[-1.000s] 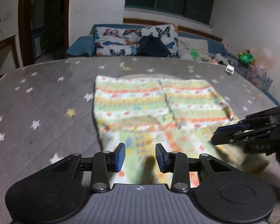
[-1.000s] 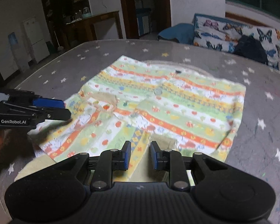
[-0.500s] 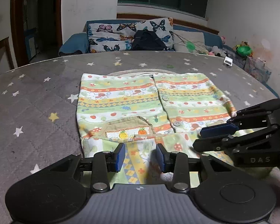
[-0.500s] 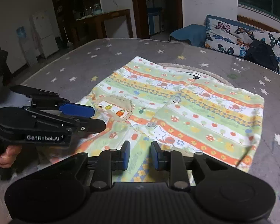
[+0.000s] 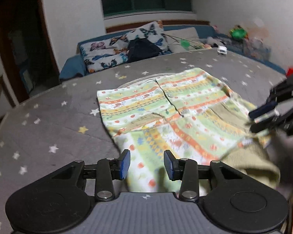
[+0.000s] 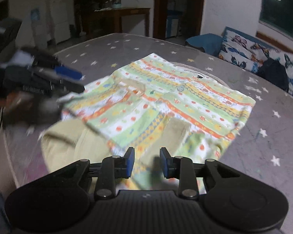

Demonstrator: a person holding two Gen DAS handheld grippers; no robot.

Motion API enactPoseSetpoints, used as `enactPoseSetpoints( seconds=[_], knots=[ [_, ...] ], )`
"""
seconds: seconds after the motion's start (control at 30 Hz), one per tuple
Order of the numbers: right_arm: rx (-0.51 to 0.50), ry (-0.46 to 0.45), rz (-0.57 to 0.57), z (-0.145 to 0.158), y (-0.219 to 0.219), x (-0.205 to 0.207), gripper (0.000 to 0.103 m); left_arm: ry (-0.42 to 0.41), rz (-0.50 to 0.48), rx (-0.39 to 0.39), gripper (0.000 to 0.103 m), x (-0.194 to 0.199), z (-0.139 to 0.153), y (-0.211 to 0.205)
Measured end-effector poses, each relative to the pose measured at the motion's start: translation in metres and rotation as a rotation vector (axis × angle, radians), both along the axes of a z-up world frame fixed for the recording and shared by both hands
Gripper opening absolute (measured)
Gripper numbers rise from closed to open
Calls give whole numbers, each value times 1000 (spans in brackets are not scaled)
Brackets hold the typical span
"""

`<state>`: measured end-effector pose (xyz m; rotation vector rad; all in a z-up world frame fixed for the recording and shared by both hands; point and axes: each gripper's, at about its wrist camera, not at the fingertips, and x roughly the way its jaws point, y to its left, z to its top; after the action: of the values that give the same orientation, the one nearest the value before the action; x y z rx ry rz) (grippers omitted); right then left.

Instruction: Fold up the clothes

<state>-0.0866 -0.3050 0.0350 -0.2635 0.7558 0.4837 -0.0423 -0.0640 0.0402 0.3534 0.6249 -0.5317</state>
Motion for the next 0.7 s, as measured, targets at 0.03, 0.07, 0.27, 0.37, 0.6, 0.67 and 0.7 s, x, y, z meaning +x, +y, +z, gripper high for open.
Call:
enactPoseSetpoints(
  seconds=[0.03, 0.07, 0.27, 0.37, 0.6, 0.67, 0.7],
  knots=[
    [-16, -2, 13, 1, -1, -6, 34, -7, -21, 24, 43, -6, -1, 1],
    [-33, -3, 29, 2, -1, -12, 35, -14, -43, 49, 43, -11, -3, 2],
    [-164, -26, 184, -5, 16, -44, 42, -49, -160, 162, 44, -40, -21, -6],
    [-207, -37, 248, -13, 26, -50, 43, -57, -204, 167, 44, -48, -24, -11],
    [-150, -86, 271, -14, 36, -49, 41, -126, -273, 179, 48, -57, -28, -23],
    [-102, -79, 252, -10, 32, -44, 30, -135, -293, 185, 48, -57, -30, -27],
    [-76, -74, 238, -7, 29, -42, 24, -138, -301, 184, 48, -57, -31, -28]
  ],
)
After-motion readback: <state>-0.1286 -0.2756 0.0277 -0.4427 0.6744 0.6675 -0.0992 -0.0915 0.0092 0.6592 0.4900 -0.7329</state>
